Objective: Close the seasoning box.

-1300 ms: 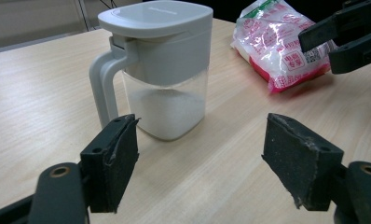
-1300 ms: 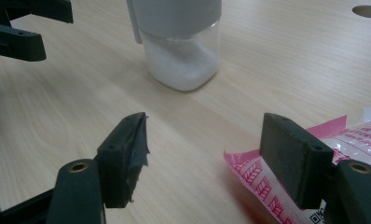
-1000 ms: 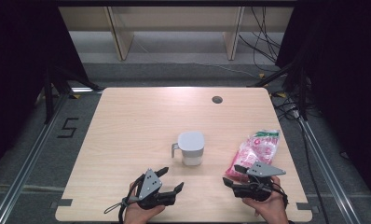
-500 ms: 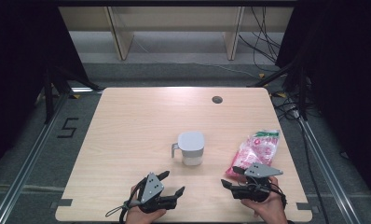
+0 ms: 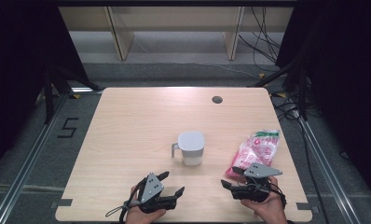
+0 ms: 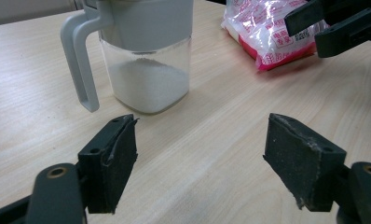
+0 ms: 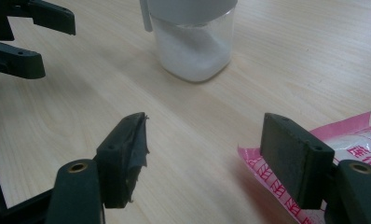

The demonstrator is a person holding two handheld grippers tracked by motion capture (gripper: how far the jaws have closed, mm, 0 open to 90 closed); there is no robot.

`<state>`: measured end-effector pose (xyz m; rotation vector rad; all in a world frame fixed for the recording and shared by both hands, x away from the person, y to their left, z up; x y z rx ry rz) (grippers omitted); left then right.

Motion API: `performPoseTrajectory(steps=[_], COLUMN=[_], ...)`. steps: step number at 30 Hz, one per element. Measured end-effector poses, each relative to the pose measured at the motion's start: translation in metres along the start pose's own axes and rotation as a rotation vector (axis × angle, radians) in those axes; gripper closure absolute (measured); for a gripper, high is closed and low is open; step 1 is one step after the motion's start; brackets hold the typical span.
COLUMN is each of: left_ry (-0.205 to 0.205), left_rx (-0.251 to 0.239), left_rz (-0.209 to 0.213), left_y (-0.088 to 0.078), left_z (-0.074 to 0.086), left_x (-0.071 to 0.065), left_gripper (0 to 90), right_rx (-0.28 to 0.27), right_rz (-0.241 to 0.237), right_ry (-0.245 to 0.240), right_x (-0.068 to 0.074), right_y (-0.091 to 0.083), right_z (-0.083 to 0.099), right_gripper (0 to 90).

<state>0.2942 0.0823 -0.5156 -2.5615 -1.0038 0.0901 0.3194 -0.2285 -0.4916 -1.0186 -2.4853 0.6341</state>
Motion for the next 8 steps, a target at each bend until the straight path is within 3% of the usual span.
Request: performPoseTrajectory(steps=[4, 5, 8], left_ry=[-0.004, -0.028, -0.020], left_rx=[0.002, 0.004, 0.004], left_rz=[-0.002, -0.006, -0.008], left_y=[-0.0005, -0.0007, -0.0011], left_z=[0.0001, 0.0005, 0.0003], left_x=[-0.0002, -0.0013, -0.0003], left_gripper=[24.5, 24.5, 24.4], right_rx=[0.000, 0.001, 0.001], right_rz=[0.000, 0.000, -0.001], right_ry=[0.000, 0.000, 0.000], right_x=[0.0000, 0.0000, 0.0001], right_y=[0.0000, 0.0000, 0.0001], right_z=[0.0000, 0.0000, 0.0000], right_gripper=[32.7, 32.7, 32.7])
Point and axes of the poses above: each handheld gripper's, and its own axes: y roughly forward along the jaws, z roughly out of its underside, x roughly to its left, the point moved 2 cm from there along y, roughly forward along the jaws, and after that the axes turned 7 degrees about y, right-handed, at the moved point
